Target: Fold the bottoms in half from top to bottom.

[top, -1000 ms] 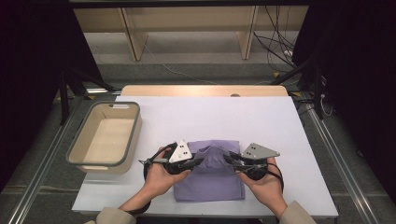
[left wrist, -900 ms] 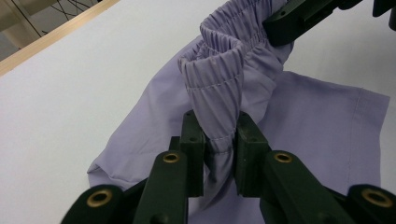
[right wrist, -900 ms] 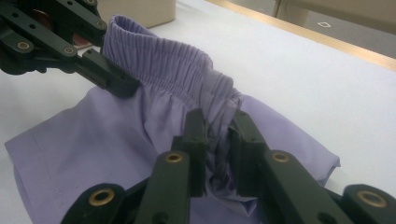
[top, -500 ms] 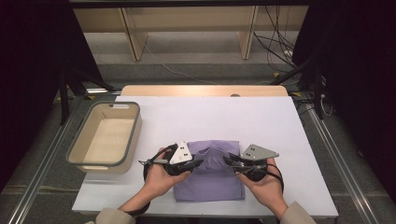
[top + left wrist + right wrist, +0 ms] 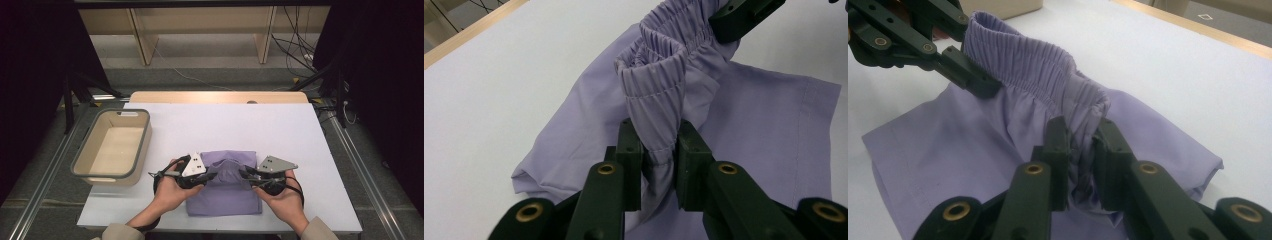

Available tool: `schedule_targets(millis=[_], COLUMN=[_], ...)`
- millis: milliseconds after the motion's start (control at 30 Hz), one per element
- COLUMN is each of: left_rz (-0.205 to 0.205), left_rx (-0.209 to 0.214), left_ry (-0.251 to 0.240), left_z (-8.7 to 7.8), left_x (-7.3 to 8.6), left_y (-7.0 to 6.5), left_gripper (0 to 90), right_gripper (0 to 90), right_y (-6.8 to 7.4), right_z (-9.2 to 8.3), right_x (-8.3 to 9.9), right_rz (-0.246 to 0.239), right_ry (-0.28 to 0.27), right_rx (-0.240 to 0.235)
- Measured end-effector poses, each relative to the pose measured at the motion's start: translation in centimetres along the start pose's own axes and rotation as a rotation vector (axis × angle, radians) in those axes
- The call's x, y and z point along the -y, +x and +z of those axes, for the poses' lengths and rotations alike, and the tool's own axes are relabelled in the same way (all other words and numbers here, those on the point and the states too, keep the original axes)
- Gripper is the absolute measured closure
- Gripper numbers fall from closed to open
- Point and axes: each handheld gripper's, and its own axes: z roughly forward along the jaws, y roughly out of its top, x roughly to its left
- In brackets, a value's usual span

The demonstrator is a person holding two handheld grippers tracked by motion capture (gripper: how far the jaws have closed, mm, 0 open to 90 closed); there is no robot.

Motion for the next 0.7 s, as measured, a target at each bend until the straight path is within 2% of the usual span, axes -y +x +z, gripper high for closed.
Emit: schedule_targets(millis=[700], left_rz=[0.006], left_rx=[0.013], left_ry=[0.027], left_z=[0.26], left_x=[0.29], left_y=[-0.06], left_gripper=[75.5], right_gripper=[78.6], right_y=[0.21], right_z=[0.05], right_x=[0.31], right_rz=[-0.005], right_ry=[0.032], right_rx=[-0.018])
